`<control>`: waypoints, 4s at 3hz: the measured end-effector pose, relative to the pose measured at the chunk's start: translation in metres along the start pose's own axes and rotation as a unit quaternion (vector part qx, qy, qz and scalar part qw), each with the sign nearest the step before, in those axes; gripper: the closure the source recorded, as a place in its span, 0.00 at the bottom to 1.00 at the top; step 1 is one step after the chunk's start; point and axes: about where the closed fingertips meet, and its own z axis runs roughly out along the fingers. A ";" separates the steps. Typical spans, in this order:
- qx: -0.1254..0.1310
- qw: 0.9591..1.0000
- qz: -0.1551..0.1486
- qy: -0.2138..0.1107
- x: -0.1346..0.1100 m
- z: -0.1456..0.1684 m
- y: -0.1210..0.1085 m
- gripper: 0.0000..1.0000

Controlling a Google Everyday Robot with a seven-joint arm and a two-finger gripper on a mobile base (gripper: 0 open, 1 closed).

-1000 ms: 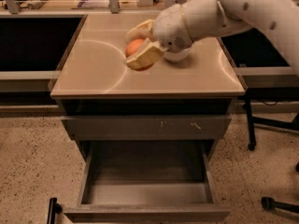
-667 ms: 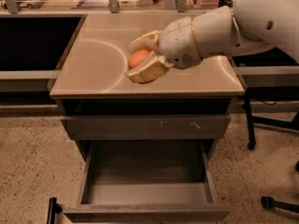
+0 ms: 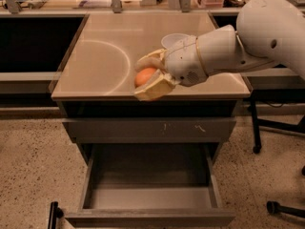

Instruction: Place orange into middle drawer

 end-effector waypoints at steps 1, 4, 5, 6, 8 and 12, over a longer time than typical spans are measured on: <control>0.025 0.999 0.021 -0.006 0.014 -0.001 0.013 1.00; 0.172 0.968 0.174 -0.051 0.142 0.031 0.106 1.00; 0.172 0.968 0.174 -0.051 0.142 0.031 0.106 1.00; 0.179 0.959 0.213 -0.048 0.187 0.041 0.101 1.00; 0.200 0.929 0.308 -0.048 0.312 0.063 0.088 1.00; 0.070 0.915 0.382 -0.107 0.398 0.118 0.089 1.00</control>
Offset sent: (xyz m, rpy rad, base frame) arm -0.1058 -0.0643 -0.1572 0.2213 0.1386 -0.5716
